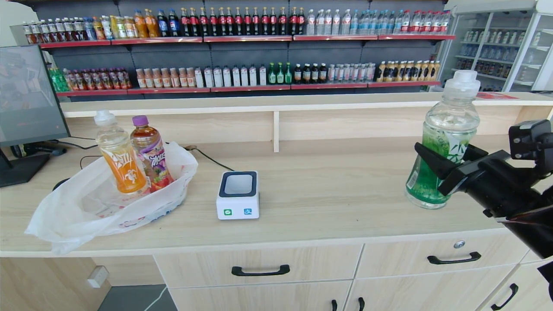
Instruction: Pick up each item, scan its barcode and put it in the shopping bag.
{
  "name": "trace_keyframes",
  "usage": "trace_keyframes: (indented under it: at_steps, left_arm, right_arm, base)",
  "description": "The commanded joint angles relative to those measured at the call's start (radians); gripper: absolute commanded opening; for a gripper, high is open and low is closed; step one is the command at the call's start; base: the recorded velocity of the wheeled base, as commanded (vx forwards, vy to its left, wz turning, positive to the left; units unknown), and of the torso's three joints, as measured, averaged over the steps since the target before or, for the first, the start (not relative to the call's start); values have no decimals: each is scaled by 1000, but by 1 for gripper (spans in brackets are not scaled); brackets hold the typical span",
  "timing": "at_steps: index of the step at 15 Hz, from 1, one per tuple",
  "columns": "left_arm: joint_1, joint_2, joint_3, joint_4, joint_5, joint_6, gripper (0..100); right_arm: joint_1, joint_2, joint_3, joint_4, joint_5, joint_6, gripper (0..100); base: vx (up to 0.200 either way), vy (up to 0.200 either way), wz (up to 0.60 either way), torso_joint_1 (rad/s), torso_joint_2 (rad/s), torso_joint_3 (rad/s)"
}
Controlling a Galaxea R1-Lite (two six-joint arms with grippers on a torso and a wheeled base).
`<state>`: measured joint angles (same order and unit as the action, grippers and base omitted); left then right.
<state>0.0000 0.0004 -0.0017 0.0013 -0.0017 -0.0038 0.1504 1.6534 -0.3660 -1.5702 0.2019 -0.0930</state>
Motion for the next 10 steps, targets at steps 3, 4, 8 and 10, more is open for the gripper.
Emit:
trace_keyframes:
  at_steps: [3, 4, 8, 10]
  left_arm:
    - [0, 0, 0, 0, 0, -1, 100]
    - [0, 0, 0, 0, 0, -1, 100]
    - [0, 0, 0, 0, 0, -1, 100]
    - [0, 0, 0, 0, 0, -1, 100]
  right_arm:
    - [1, -92, 84, -1, 1, -8, 0]
    - [8, -116, 105, -1, 1, -21, 0]
    - [24, -205, 127, -1, 1, 2, 0]
    - [81, -207, 151, -1, 2, 16, 0]
  base:
    - [0, 0, 0, 0, 0, 0]
    - [0, 0, 0, 0, 0, 0]
    - [0, 0, 0, 0, 0, 0]
    - [0, 0, 0, 0, 0, 0]
